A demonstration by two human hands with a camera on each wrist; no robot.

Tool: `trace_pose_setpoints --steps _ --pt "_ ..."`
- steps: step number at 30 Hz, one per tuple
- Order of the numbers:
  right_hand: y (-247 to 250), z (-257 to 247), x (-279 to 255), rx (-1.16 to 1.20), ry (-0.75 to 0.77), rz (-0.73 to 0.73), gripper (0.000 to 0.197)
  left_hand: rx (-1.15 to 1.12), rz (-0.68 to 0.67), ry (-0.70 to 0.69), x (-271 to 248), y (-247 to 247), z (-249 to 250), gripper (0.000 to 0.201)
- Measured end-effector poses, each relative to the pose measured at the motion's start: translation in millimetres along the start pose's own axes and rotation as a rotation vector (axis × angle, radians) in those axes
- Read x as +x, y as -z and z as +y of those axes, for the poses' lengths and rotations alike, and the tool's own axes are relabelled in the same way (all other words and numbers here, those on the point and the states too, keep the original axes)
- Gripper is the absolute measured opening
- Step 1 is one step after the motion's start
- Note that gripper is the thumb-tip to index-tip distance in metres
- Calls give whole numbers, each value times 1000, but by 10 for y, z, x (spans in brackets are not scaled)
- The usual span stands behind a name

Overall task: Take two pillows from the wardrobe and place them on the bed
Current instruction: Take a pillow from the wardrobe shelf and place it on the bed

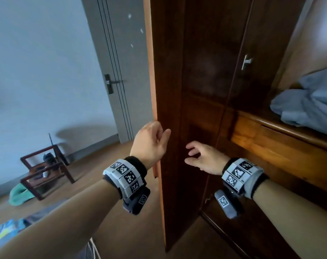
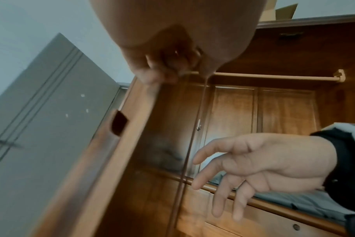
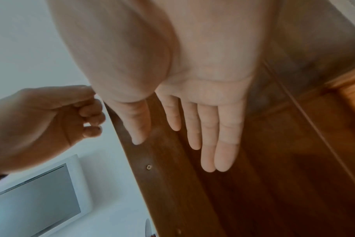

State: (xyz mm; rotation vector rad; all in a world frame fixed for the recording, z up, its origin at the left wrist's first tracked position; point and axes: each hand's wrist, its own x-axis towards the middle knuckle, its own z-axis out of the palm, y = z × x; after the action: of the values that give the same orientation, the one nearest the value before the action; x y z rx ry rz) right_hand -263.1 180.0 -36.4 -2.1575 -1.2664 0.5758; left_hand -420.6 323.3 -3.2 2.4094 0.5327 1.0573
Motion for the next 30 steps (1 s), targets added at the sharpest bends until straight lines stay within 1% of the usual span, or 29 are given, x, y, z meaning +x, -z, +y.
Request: trace_pose_setpoints --steps 2,4,9,11,13,17,21,25,27,28,30 --pt "145 151 -230 -32 -12 25 53 -44 -186 53 23 -158 286 30" --pt "348 345 -488 -56 -39 73 53 -62 -327 82 102 -405 559 26" --pt "1068 1041 -1169 -41 -190 238 53 -39 -565 -2 517 -1321 1291 19" --pt "1419 1370 -1410 -45 -269 323 51 -15 -631 -46 746 -1744 1595 20" --pt "1787 1684 -1616 -60 -340 424 51 -7 -653 -109 1013 -2197 1901 20" --pt "2524 2234 -1879 -86 -479 614 57 -38 -655 -251 1575 -3118 2563 17" --pt "3238 2771 -1949 -104 -574 771 65 -54 -651 -388 2152 -4061 3152 21" --pt "3892 3197 -1909 -70 -657 921 72 -55 -670 -447 2670 -4821 3598 26" --pt "4190 3395 -1886 -116 -716 984 79 -46 -662 -492 2913 -5116 3772 36" --pt "4330 3485 -1883 -127 -744 1006 82 -23 -662 -518 3014 -5236 3853 45" --pt "4602 3635 -1880 -132 -796 1033 86 31 -725 -546 3188 -5458 3981 71"
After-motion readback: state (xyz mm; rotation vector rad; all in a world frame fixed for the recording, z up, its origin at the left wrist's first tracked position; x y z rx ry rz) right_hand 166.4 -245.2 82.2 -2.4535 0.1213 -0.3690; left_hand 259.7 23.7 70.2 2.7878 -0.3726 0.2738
